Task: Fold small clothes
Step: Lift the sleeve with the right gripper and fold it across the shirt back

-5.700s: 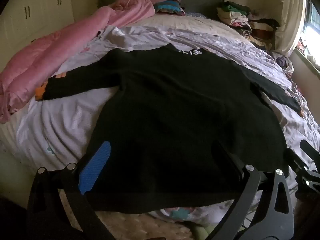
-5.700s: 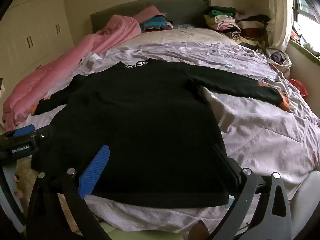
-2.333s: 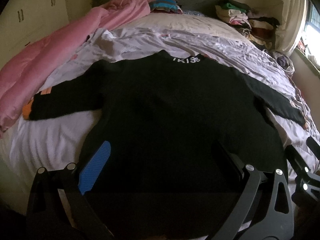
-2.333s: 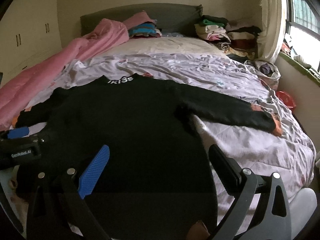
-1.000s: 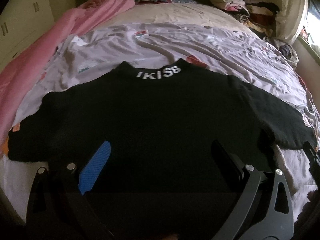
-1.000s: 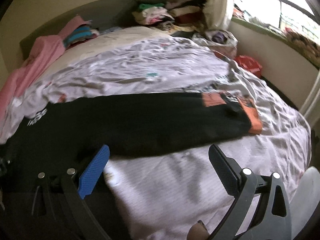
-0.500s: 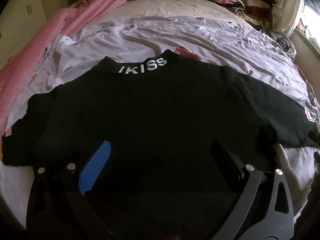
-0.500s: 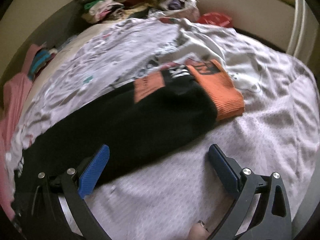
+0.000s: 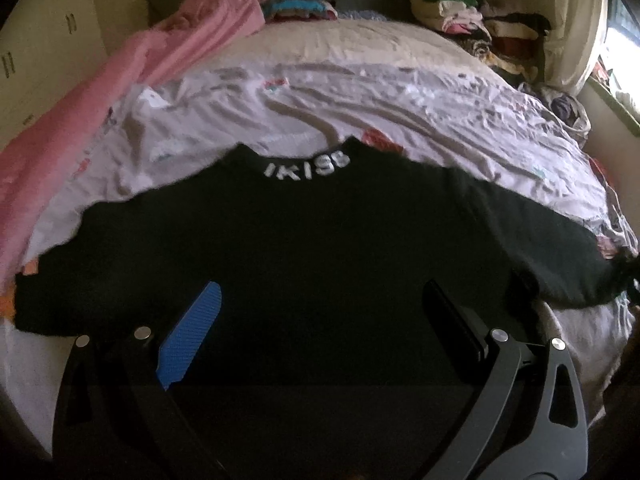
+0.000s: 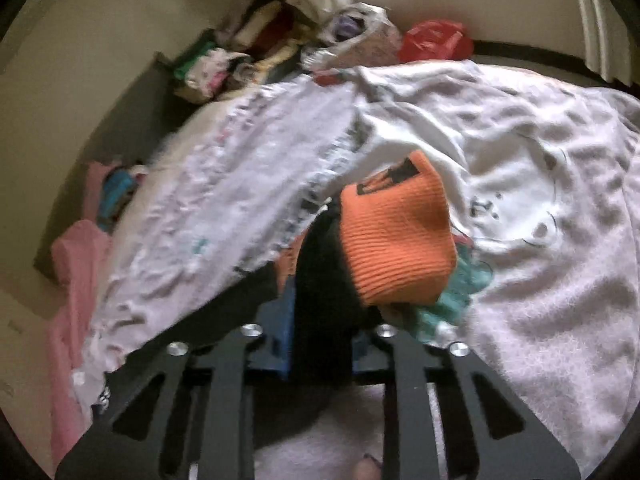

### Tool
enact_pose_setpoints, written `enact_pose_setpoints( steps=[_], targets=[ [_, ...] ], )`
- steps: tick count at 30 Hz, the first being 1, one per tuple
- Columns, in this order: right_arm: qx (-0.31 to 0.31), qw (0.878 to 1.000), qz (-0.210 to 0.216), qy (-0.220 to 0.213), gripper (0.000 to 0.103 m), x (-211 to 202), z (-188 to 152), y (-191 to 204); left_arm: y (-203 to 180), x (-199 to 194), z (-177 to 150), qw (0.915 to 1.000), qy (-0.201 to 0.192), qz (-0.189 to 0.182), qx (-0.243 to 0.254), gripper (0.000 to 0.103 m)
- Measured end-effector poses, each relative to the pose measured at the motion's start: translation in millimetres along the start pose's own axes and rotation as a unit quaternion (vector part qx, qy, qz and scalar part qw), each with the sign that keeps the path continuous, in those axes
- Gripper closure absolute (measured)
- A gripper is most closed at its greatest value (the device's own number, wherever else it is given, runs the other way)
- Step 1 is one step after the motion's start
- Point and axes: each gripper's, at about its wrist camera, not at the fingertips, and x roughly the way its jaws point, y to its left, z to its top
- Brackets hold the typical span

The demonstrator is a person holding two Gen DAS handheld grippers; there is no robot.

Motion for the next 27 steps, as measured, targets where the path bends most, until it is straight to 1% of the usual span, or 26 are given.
enact_pose_setpoints(
  steps=[4, 8, 10, 12, 18, 23, 27],
  targets=[
    [-0.055, 0.997, 0.039, -0.034, 0.088, -29.6, -0.6, 32.2, 5.4, -14.4, 4.6, 0.9998, -0.019, 0.007, 0.000, 0.009],
    [-0.106, 0.991, 0.067, -0.047, 0.088, -53.5, -4.7, 70.4, 15.4, -26.1, 7.1, 0.9994, -0.033, 0.010, -0.008, 0.009],
    [-0.127, 0.988, 0.075, -0.050, 0.088, -59.1, -6.2, 86.6, 21.2, -30.5, 7.1, 0.9992, -0.036, 0.007, -0.012, 0.009],
    [-0.151, 0.983, 0.093, -0.051, 0.088, -68.2, -11.7, 106.9, 26.1, -33.8, 6.6, 0.9991, -0.040, 0.008, -0.016, 0.009],
    [-0.208, 0.969, 0.127, -0.047, 0.088, -87.8, -33.7, 158.0, 42.1, -40.4, 5.0, 0.9984, -0.048, 0.016, -0.023, 0.009],
    [-0.245, 0.957, 0.148, -0.038, 0.088, -93.4, -54.8, 193.1, 57.7, -42.4, 2.4, 0.9980, -0.051, 0.020, -0.033, 0.009],
    [-0.280, 0.946, 0.162, -0.035, 0.088, -98.2, -75.6, 223.3, 70.8, -43.7, 0.3, 0.9975, -0.054, 0.025, -0.039, 0.009]
  ],
)
